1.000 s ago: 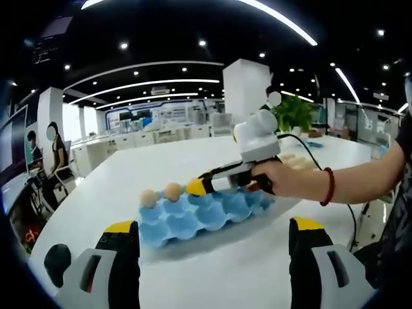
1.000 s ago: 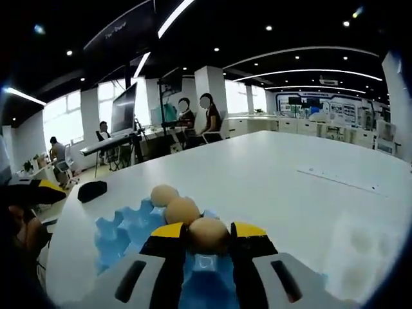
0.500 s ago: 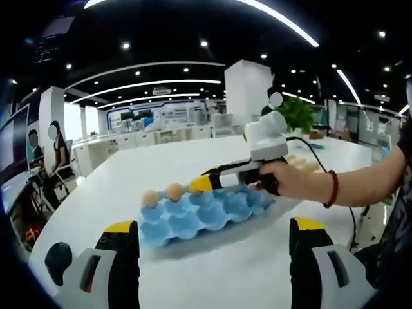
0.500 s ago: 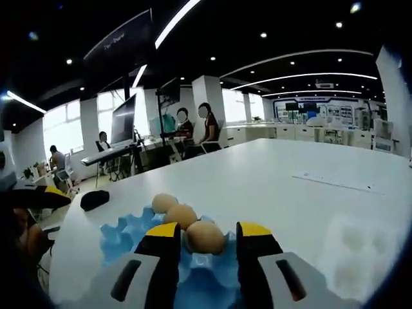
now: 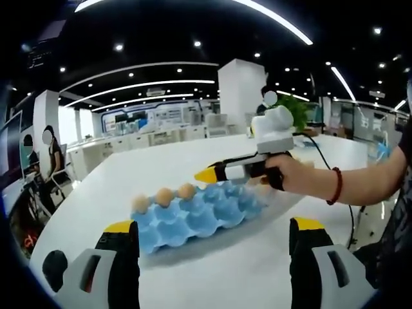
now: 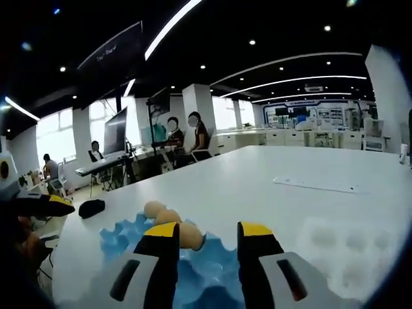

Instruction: Place the egg into an empty slot of the egg tray after lifting it from the table, then release the egg inside the slot.

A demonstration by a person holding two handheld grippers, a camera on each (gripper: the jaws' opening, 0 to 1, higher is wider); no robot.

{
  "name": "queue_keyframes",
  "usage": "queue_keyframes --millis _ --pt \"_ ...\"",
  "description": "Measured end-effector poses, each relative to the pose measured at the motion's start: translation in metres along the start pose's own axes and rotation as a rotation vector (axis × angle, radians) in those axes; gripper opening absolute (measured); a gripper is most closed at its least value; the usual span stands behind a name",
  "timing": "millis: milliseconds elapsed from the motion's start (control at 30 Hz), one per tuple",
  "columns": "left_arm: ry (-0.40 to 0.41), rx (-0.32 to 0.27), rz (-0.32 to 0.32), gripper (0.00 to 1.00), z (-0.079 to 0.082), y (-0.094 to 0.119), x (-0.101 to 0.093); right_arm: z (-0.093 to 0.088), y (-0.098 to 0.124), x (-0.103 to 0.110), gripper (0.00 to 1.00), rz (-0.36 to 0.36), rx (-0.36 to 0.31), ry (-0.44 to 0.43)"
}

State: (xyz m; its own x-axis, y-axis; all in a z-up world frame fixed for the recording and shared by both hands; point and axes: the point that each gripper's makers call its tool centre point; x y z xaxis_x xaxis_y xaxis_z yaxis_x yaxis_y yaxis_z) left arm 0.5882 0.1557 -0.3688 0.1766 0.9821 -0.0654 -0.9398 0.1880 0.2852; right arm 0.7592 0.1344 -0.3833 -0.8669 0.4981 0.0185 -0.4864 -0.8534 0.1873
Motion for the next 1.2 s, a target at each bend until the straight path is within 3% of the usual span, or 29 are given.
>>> queue_keyframes --millis 500,633,1200 --pt "-0.015 0.013 -0.062 0.99 0.003 -0.019 -0.023 0.0 0.045 -0.048 0.37 -0.126 -0.009 0.014" --pt "-0.026 0.016 -0.078 0.99 0.005 -0.023 -0.029 -0.007 0.057 -0.063 0.37 -0.164 0.004 0.013" --pt "-0.036 0.01 -0.103 0.99 0.007 -0.029 -0.037 -0.014 0.087 -0.096 0.37 -0.241 0.008 -0.005"
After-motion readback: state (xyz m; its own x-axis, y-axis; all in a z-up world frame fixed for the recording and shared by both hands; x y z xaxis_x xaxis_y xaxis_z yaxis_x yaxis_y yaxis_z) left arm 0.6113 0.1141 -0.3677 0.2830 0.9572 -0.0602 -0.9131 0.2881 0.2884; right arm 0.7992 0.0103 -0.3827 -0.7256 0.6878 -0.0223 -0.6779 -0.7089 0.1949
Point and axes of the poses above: the point that each gripper's makers call its tool centre point, and the gripper's own axes: y roughly backward along the fingers, x roughly to its left, z roughly out of its top, and after that the axes turned 6 degrees about y, right-handed
